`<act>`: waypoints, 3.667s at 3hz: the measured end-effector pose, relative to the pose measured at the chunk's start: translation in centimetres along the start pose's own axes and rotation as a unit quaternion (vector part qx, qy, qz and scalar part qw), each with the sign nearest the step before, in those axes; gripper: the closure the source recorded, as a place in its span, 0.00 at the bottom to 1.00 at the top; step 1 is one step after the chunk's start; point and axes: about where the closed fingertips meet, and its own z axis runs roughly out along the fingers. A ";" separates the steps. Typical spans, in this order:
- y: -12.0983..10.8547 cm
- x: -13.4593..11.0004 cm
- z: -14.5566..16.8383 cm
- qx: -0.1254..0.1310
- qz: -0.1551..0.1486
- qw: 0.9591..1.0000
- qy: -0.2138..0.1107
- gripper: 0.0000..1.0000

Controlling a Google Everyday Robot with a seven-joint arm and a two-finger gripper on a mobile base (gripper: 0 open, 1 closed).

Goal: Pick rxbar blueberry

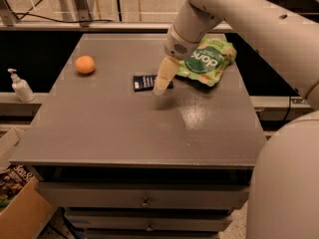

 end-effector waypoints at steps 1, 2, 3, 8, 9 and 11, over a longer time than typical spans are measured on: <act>-0.5 -0.3 0.8 -0.007 0.001 1.000 0.009 0.00; -0.8 -0.3 2.0 -0.015 0.003 1.000 0.016 0.00; -0.7 -0.2 2.9 -0.021 0.005 1.000 0.018 0.00; 0.5 0.5 2.7 -0.022 0.007 1.000 0.019 1.00; 1.7 0.7 0.8 -0.016 0.002 1.000 0.011 1.00; 6.0 0.6 -3.1 -0.026 -0.017 0.999 -0.033 1.00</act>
Offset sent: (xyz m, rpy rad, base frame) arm 0.0172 0.0124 -0.0223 -0.0374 0.0520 -0.0001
